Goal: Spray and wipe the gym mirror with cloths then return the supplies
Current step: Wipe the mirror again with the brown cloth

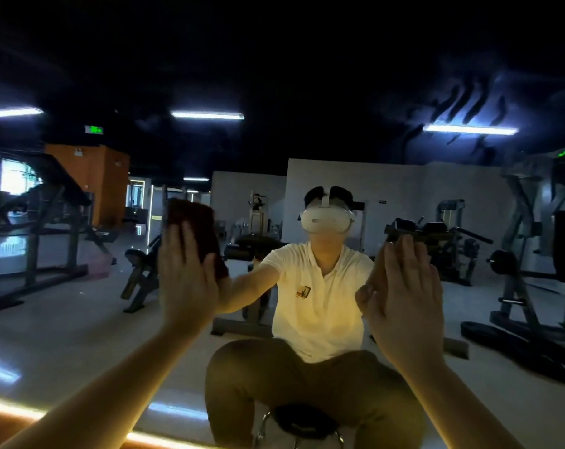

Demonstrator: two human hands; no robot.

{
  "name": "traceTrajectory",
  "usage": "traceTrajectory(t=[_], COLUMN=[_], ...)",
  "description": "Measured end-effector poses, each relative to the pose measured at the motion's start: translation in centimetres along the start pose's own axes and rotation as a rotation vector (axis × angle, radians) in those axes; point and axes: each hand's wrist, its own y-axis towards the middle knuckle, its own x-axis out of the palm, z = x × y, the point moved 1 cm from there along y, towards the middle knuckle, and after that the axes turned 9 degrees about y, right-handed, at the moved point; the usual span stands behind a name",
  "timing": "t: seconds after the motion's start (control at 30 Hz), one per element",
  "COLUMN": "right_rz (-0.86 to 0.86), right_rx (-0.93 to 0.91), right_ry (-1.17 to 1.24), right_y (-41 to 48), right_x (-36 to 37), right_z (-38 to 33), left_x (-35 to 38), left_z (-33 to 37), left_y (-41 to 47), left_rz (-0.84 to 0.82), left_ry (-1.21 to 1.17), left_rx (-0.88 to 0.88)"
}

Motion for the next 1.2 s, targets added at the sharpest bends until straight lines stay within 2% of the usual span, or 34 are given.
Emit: traceTrajectory(t=[0.07,0.13,0.33,0.43,0.5,0.57,0.67,0.7,0.77,0.83,0.87,0.9,1.1,1.2], right_rz=[-0.022,-0.056,-0.142,-0.123,-0.118,-0.126,-0.155,-0.161,-0.184,-0.190,-0.189,-0.186,-0.172,-0.158], right_rx=[0.005,-0.013,-0.071,-0.084,-0.071,-0.047,-0.030,-0.028,-0.019,-0.020,-0.026,-0.034,-0.029,-0.037], right_ry=[0.000,0.007,0.026,0.063,0.080,0.105,0.093,0.088,0.070,0.053,0.053,0.056,0.083,0.074], right_y=[-0.8,-1.5,-4.3,-5.3,-5.8,-6.4,-7.8,-8.4,-9.3,-9.8,-10.0,-10.1,-11.5,-12.1], right_x=[0.0,-0.1,-0.7,-0.9,-0.9,-0.7,-0.3,-0.1,0.2,0.5,0.5,0.5,0.3,0.6], right_z=[0.0,0.1,1.9,2.6,2.7,2.7,2.6,2.6,2.7,2.6,2.6,2.6,2.8,2.8], left_x=[0.6,1.2,3.6,4.8,5.4,5.4,4.3,4.0,3.3,3.5,3.7,4.0,6.2,6.8], left_z=[-0.2,2.0,14.5,19.5,19.2,16.4,9.2,6.3,1.3,-0.5,0.4,2.1,13.8,14.2], left_y=[-0.5,-1.2,-5.7,-9.1,-10.0,-9.5,-9.6,-10.0,-11.1,-12.3,-13.2,-14.3,-21.7,-23.7], left_rz=[0.007,0.034,0.031,0.011,-0.011,-0.002,-0.013,-0.001,0.016,0.043,0.041,0.031,-0.121,-0.190], left_ry=[-0.058,-0.079,-0.078,-0.013,0.052,0.118,0.165,0.160,0.072,-0.026,-0.056,-0.076,-0.068,0.007], left_rx=[-0.139,-0.132,0.195,0.522,0.678,0.718,0.539,0.431,0.098,-0.227,-0.300,-0.299,0.072,0.447])
